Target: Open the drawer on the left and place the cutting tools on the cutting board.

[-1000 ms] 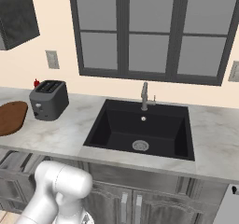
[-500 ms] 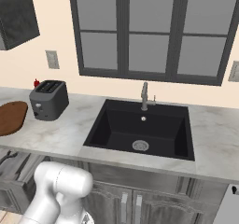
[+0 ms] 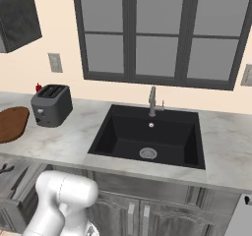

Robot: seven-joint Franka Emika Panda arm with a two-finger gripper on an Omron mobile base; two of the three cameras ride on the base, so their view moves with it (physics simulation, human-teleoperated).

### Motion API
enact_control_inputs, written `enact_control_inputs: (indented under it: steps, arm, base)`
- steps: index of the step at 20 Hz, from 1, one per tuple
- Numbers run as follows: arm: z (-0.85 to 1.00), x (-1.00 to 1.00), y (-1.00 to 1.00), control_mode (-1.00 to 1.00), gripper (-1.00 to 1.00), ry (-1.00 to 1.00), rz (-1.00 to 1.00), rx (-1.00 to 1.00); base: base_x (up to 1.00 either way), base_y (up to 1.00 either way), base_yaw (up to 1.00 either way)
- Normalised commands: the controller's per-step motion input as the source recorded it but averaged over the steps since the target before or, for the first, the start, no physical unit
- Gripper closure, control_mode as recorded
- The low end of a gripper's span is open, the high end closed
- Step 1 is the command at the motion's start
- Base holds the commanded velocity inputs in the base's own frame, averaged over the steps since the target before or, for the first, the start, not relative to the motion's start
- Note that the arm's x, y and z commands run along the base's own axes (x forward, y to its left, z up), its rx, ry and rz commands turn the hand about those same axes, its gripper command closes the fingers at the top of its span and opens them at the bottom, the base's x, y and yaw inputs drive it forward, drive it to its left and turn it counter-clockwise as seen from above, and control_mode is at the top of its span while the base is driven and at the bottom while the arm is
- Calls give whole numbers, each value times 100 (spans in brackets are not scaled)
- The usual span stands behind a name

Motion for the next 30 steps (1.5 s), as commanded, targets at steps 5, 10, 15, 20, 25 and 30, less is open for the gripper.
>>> enact_control_inputs:
  steps: [5, 10, 15, 20, 25, 30]
  arm:
    - [0, -35, 0, -100, 100, 0, 0, 0]
    - [0, -32, 0, -100, 100, 0, 0, 0]
    - [0, -33, 0, -100, 100, 0, 0, 0]
    - [0, -43, 0, -100, 100, 0, 0, 0]
    - [0, -45, 0, -100, 100, 0, 0, 0]
    - [0, -47, 0, -100, 100, 0, 0, 0]
  base:
    - [0, 0, 0]
    - [0, 0, 0]
    - [0, 0, 0]
    - [0, 0, 0]
    - [0, 0, 0]
    - [0, 0, 0]
